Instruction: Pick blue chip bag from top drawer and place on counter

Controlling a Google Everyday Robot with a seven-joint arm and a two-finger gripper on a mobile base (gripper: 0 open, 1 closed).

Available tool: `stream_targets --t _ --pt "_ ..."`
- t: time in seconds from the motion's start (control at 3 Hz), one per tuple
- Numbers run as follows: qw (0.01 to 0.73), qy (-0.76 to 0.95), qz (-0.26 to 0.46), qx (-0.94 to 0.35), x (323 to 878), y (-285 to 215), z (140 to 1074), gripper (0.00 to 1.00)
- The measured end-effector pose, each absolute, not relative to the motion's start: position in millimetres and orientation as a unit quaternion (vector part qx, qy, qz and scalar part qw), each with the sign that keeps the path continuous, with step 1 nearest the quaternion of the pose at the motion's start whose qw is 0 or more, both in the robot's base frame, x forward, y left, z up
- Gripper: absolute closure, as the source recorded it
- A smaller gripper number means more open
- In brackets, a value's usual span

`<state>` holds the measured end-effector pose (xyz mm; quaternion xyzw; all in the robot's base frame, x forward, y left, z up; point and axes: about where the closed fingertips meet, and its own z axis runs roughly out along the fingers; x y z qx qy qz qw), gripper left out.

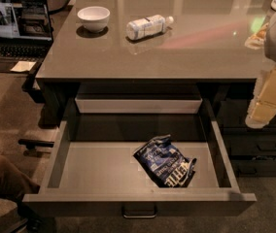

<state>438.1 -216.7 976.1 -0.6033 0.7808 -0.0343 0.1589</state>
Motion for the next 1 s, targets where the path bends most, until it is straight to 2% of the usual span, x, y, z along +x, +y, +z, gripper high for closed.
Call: stream_targets --t 1.0 --pt "0.177 0.804 -0.021 -0.568 450 -204 952 0.00"
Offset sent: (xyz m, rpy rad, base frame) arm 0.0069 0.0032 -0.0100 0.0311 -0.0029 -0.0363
